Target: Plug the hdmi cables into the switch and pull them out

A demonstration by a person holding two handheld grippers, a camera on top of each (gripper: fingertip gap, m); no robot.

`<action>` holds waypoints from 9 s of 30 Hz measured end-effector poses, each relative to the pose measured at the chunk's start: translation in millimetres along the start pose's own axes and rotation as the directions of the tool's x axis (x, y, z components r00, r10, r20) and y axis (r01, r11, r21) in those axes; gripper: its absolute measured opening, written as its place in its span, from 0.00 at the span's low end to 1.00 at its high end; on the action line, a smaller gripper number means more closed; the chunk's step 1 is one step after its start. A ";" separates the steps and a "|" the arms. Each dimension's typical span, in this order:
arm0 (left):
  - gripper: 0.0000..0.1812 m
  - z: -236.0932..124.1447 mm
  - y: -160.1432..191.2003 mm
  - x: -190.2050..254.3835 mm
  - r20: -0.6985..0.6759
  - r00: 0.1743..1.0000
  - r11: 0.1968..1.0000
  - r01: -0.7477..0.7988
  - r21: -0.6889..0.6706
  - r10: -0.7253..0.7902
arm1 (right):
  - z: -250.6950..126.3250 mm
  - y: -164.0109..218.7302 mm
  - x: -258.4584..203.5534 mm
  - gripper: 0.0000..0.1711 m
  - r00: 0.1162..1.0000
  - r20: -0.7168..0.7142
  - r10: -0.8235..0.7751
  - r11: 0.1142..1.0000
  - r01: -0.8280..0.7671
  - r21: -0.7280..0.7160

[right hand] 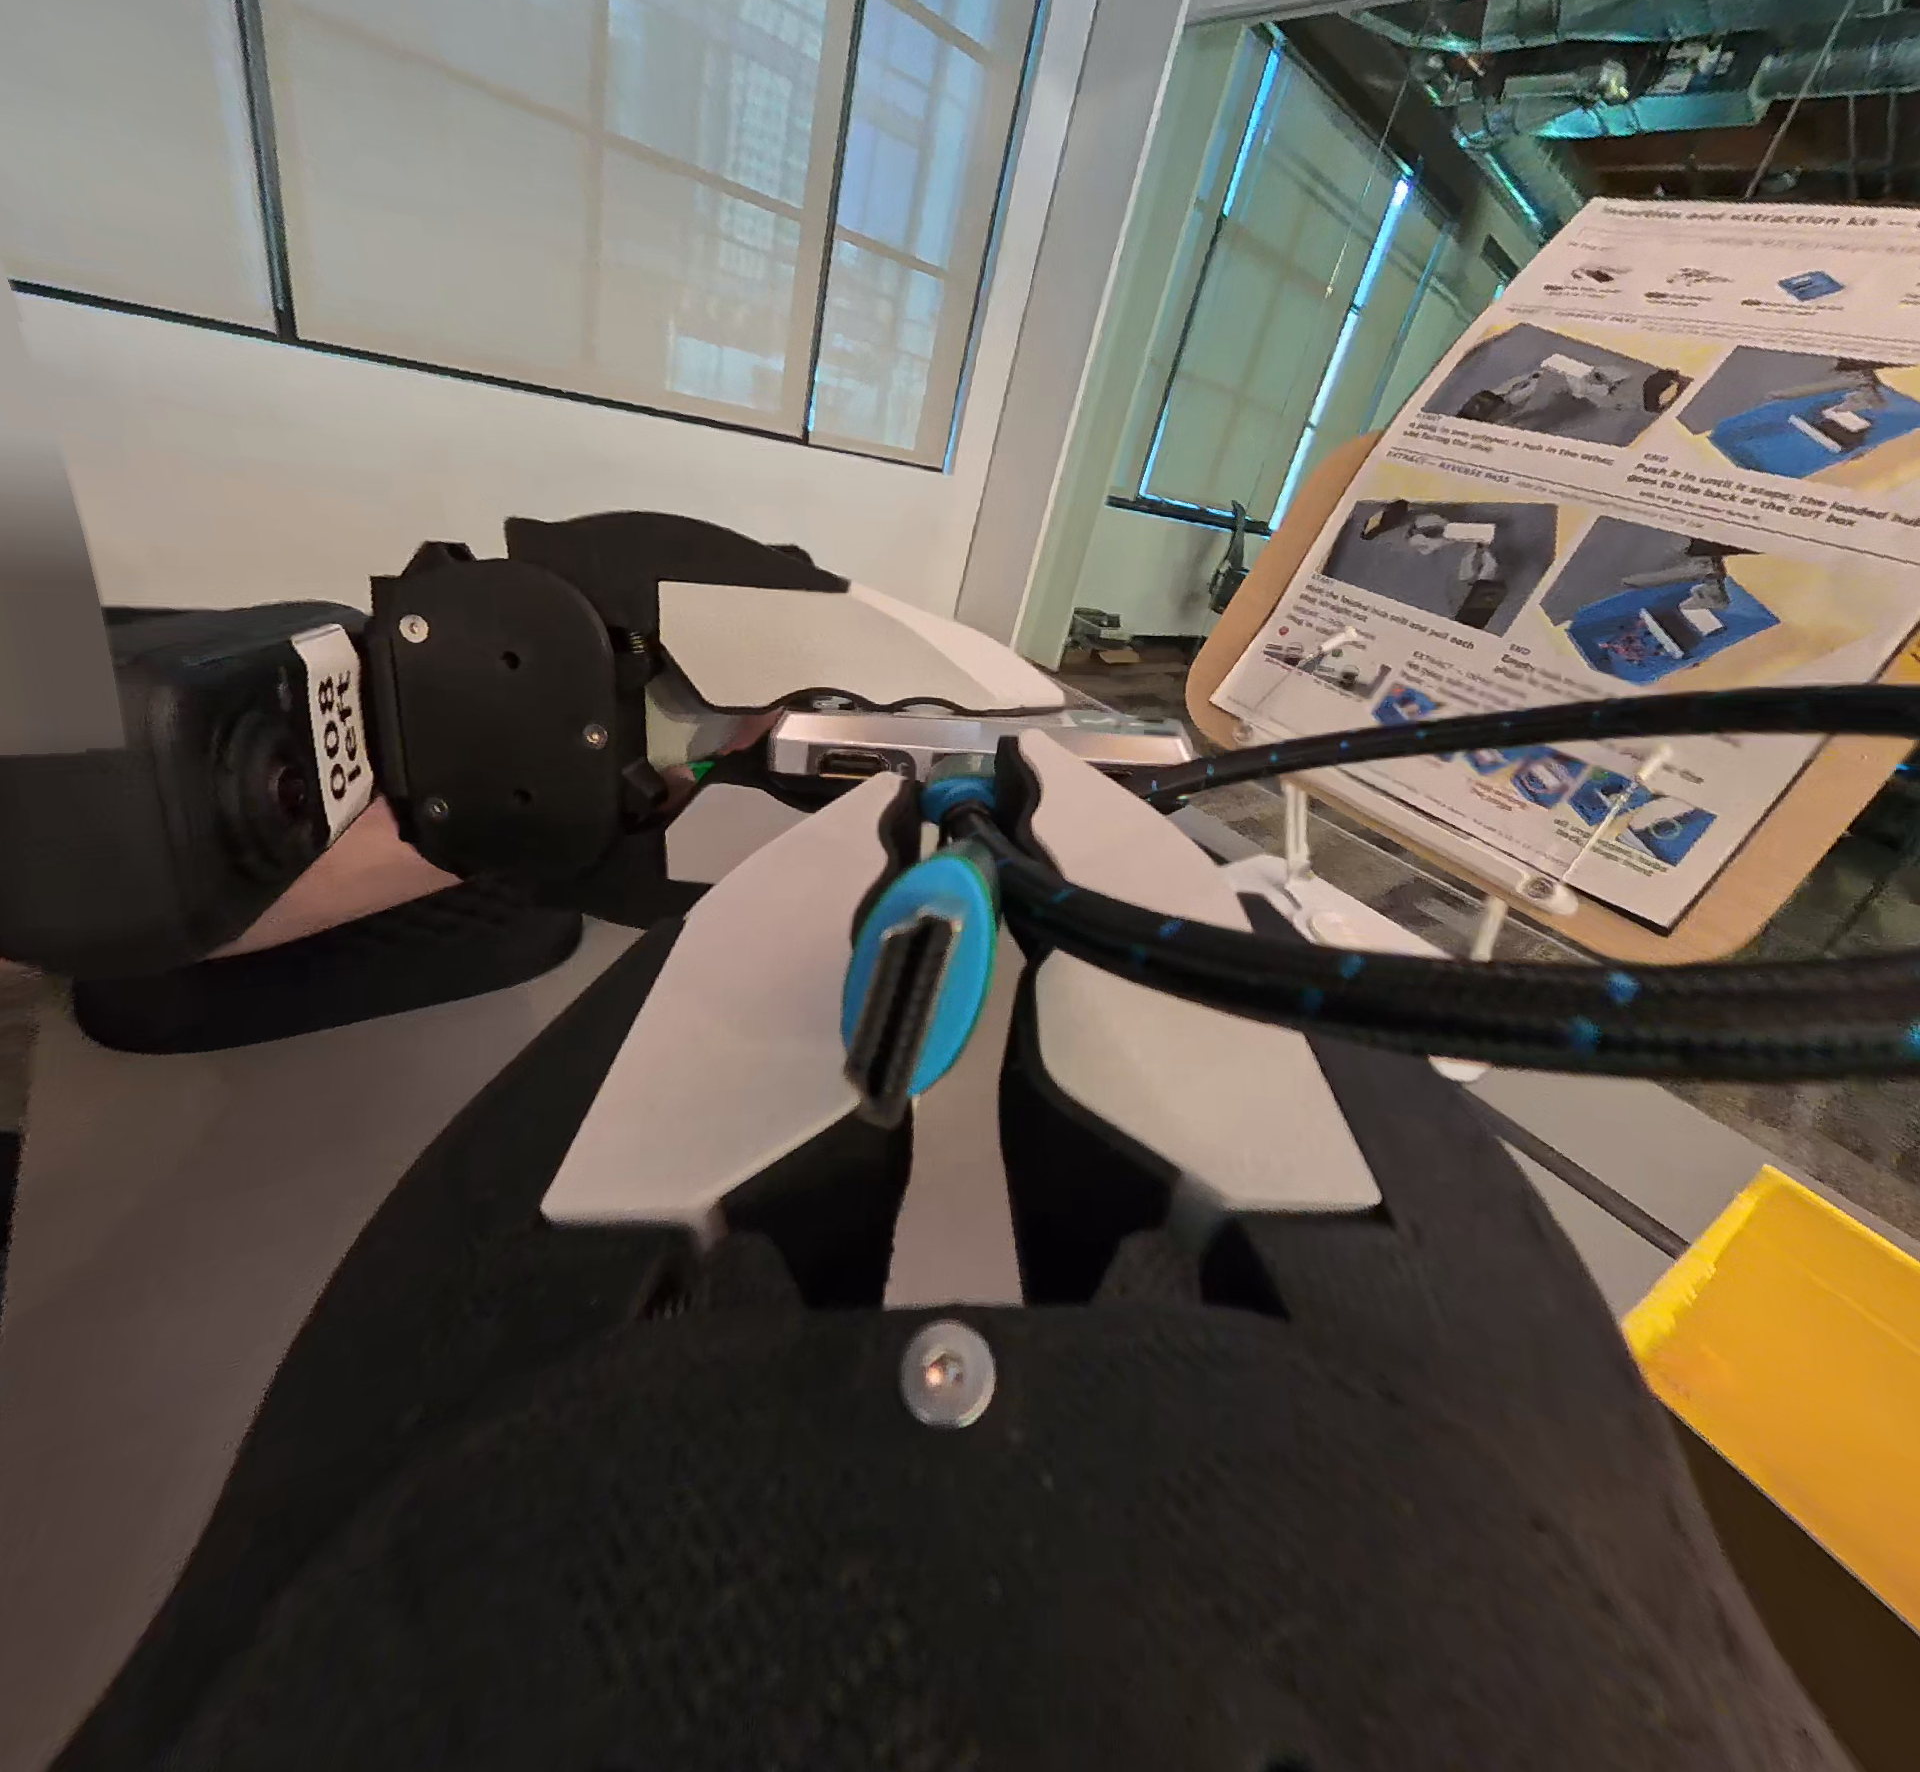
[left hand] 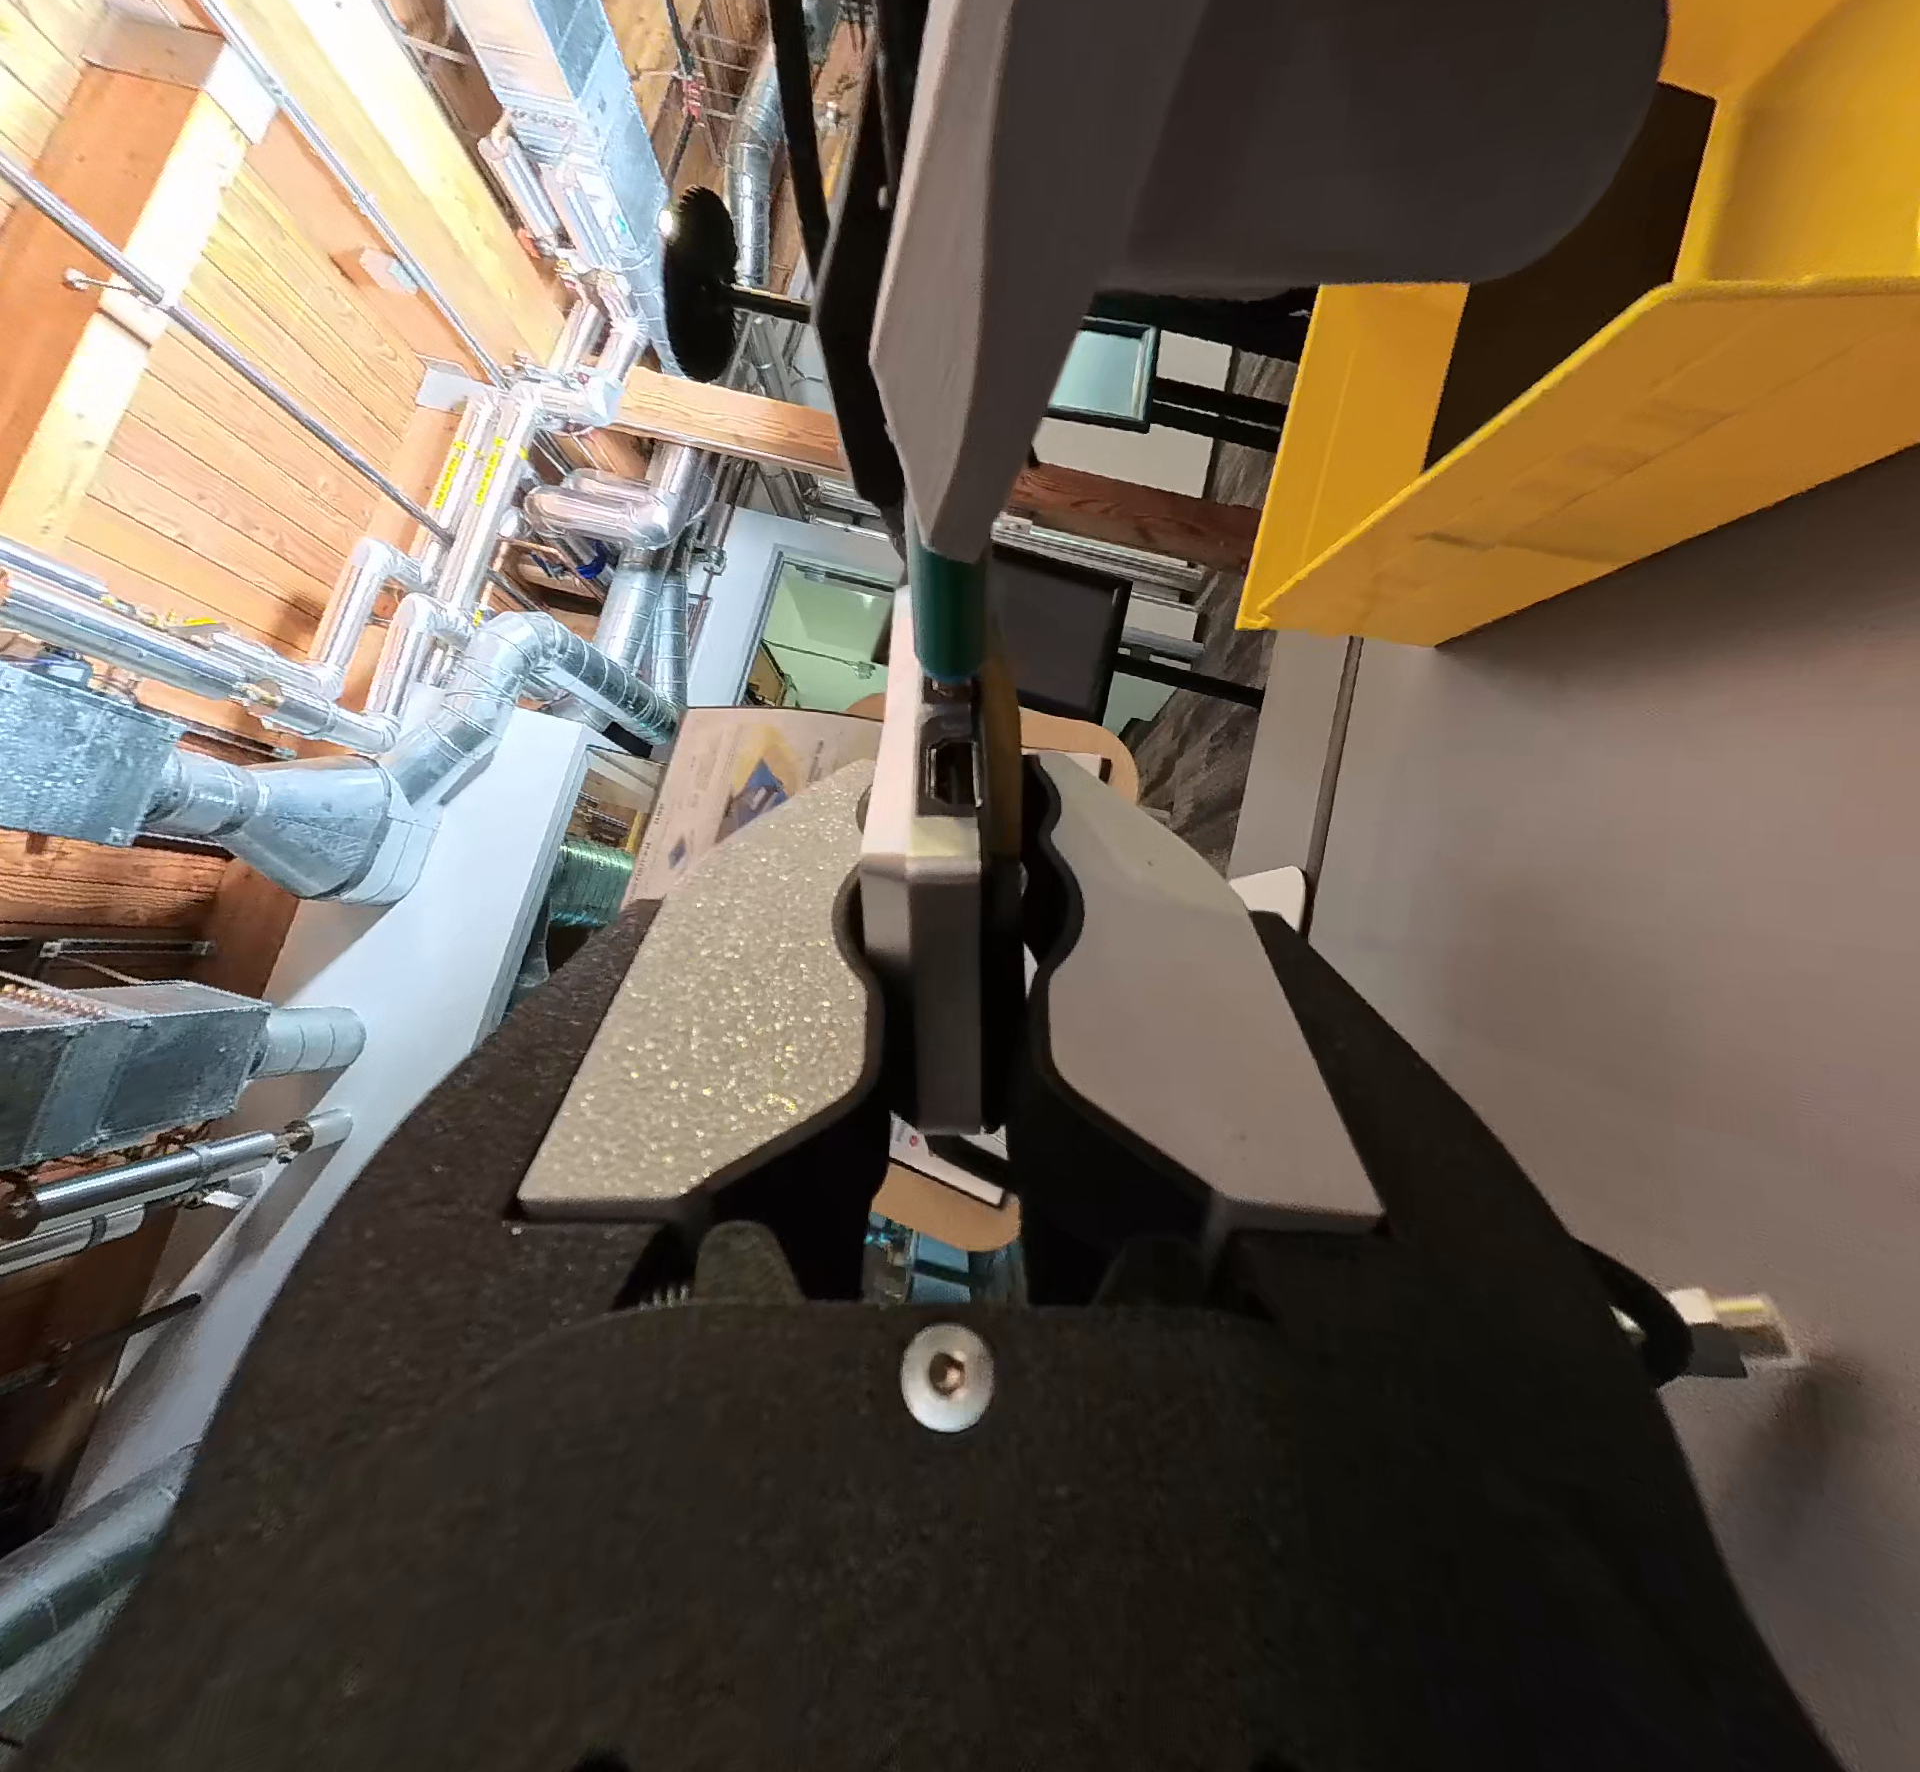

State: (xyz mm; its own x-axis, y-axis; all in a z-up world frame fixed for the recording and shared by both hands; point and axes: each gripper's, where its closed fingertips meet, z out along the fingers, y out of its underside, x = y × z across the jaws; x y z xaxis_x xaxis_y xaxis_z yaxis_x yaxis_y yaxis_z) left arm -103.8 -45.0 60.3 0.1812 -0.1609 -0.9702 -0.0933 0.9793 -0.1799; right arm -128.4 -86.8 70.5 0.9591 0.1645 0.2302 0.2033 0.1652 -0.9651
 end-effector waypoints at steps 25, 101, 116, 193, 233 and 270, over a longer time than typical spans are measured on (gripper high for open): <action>0.13 0.6 41.2 -32.7 0.191 0.967 0.985 -0.170 -0.023 0.171 | -44.0 62.0 -37.0 0.15 0.991 0.133 0.029 0.964 0.008 -0.265; 0.26 -20.9 45.1 -78.0 -0.157 0.796 0.752 0.604 0.265 -0.584 | -34.9 91.2 286.2 0.11 0.841 -0.026 -0.540 0.424 0.246 -0.872; 0.25 -16.3 50.6 -77.3 -0.151 0.801 0.770 0.598 0.220 -0.579 | -41.7 205.6 293.3 0.16 0.937 -0.188 -0.296 0.313 -0.091 -0.946; 0.18 -12.3 82.9 205.0 -0.621 0.239 0.663 0.182 -0.726 -0.746 | -13.5 -110.3 120.3 0.24 0.977 -0.069 -0.203 0.977 0.207 0.053; 0.35 -110.2 458.8 117.7 -0.286 0.300 0.216 -0.246 -0.945 -0.910 | 17.9 -58.1 134.2 0.23 0.963 -0.001 -0.268 0.950 0.264 -0.170; 0.00 -56.3 228.5 -59.7 -0.417 0.586 0.376 -0.199 -0.905 -0.694 | 123.6 31.9 76.9 0.23 0.942 0.305 -0.143 0.955 0.212 -0.206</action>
State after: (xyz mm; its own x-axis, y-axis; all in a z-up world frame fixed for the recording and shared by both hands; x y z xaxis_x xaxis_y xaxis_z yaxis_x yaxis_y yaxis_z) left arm -191.0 181.5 68.0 -0.2373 -0.8257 -0.5118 -0.9572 0.2886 -0.0218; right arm -72.5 51.3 72.9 0.8139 0.4279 0.3930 0.4379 -0.0074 -0.8990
